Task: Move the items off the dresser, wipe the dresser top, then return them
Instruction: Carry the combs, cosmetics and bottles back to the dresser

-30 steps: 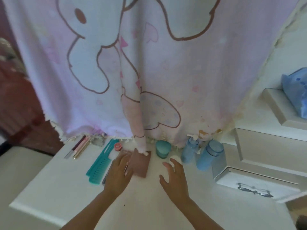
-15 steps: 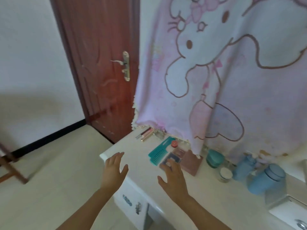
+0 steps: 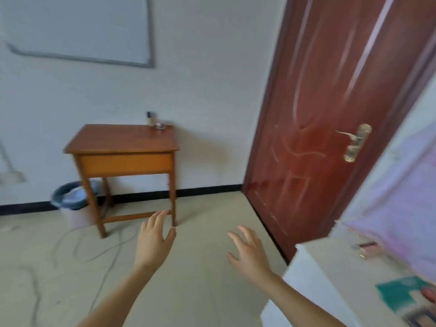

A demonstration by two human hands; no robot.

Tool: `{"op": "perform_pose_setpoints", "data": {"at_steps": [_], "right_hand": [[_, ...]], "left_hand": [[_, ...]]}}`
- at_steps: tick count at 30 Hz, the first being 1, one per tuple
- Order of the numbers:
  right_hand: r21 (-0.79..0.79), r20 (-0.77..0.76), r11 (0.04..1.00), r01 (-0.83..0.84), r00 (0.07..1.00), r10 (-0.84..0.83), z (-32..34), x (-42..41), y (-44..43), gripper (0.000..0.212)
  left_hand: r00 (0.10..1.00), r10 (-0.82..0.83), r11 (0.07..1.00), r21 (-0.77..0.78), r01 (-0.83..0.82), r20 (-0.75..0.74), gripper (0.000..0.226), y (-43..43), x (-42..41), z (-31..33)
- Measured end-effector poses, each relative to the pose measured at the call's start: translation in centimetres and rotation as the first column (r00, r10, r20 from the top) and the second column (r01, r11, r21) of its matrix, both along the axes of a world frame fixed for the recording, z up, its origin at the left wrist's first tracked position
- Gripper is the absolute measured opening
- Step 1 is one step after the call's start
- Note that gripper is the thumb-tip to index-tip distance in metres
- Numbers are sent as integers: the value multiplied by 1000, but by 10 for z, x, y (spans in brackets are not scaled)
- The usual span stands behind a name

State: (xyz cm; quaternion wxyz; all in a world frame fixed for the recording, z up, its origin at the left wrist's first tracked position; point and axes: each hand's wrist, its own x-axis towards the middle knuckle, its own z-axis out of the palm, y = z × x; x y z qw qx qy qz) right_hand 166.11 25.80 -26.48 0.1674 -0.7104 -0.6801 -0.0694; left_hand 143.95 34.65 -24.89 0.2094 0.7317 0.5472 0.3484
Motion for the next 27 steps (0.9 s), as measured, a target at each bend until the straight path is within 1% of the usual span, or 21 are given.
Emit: {"op": "perform_pose_setpoints", "data": {"at_steps": [1, 4, 6, 8, 10, 16, 20, 23, 25, 27], "right_hand": [[-11, 29, 999, -35, 999, 36, 3, -18, 17, 46], [-42, -38, 986, -159, 987, 157, 11, -64, 61, 45], [-50, -60, 974, -220, 974, 217, 14, -84, 84, 46], [-100, -125, 954, -281, 955, 268, 17, -98, 107, 48], [-97, -152, 939, -331, 937, 314, 16, -101, 136, 50], [-50, -206, 936, -349, 920, 332, 17, -93, 246, 53], [-54, -229, 934, -353, 915, 332, 24, -81, 325, 54], [-48, -244, 924, -379, 901, 357, 31, -73, 382, 54], [-31, -253, 920, -390, 894, 371, 32, -70, 417, 52], [-57, -272, 919, -389, 892, 361, 27, -71, 444, 51]], "left_hand": [[999, 51, 999, -5, -51, 9, 49, 6, -22, 0], [986, 165, 986, -32, -164, 31, 48, 23, -73, 0], [977, 210, 977, -33, -208, 35, 47, 34, -94, 0], [968, 247, 969, -24, -247, 34, 47, 48, -107, 1], [964, 266, 964, -1, -266, 23, 47, 67, -113, 3], [948, 318, 947, 45, -318, 9, 50, 159, -119, 14], [939, 344, 938, 32, -344, 15, 48, 232, -106, 23], [927, 373, 927, 34, -375, 51, 48, 280, -93, 27], [915, 396, 918, 2, -397, 80, 47, 304, -90, 21], [908, 415, 909, -54, -413, 59, 48, 321, -91, 7]]}}
